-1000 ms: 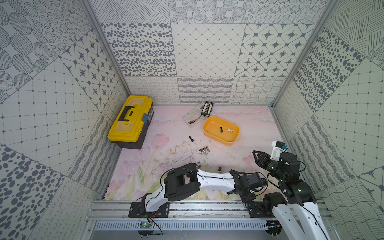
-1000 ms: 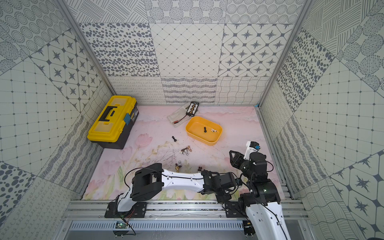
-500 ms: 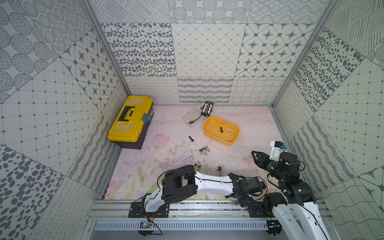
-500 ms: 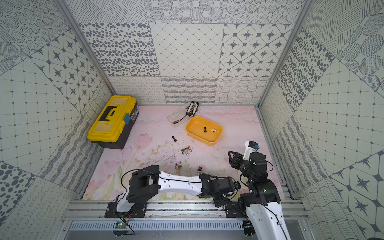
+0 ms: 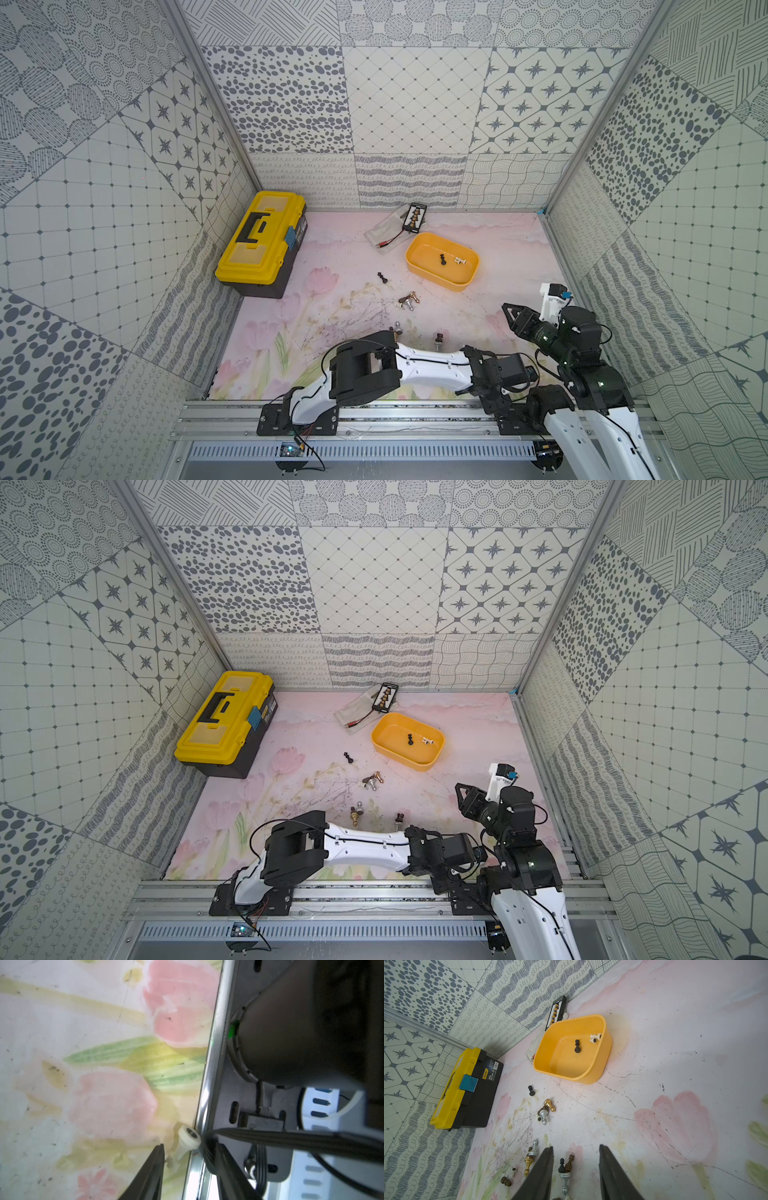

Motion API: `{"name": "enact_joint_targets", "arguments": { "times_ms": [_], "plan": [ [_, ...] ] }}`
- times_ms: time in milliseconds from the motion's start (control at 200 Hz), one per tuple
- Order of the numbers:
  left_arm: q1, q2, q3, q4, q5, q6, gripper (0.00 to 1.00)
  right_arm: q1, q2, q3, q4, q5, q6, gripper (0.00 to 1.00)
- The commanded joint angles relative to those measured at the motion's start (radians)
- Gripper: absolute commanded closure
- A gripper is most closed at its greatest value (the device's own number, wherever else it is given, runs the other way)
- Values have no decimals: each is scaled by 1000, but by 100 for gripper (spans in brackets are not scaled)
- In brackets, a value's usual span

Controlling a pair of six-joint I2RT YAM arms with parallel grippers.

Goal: Put the chess pieces into the storage box
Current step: Pick up the chess piece at the center of the board.

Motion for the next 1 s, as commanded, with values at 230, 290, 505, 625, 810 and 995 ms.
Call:
{"name": "enact_joint_targets", "arguments": {
  "times_ms": [230, 290, 505, 625, 810, 995],
  "plan": [
    [54, 41, -4, -88, -39, 46, 57, -3, 16, 153, -35, 55, -85, 58],
    [58, 41, -4, -88, -35, 47, 57, -4, 24, 165, -34, 50, -83, 59],
    [60, 57, 8, -86, -5, 69, 63, -3, 38, 170, -36, 78, -101, 58],
    [60, 75, 41, -113, -20, 76, 73, -4, 51, 176, -33, 80, -103, 58],
    [65, 66, 39, -134, -55, 67, 80, -3, 87, 190, -20, 61, -84, 58],
    [75, 64, 51, -180, -142, 8, 87, -4, 174, 242, 1, 52, -84, 58]
  ]
}}
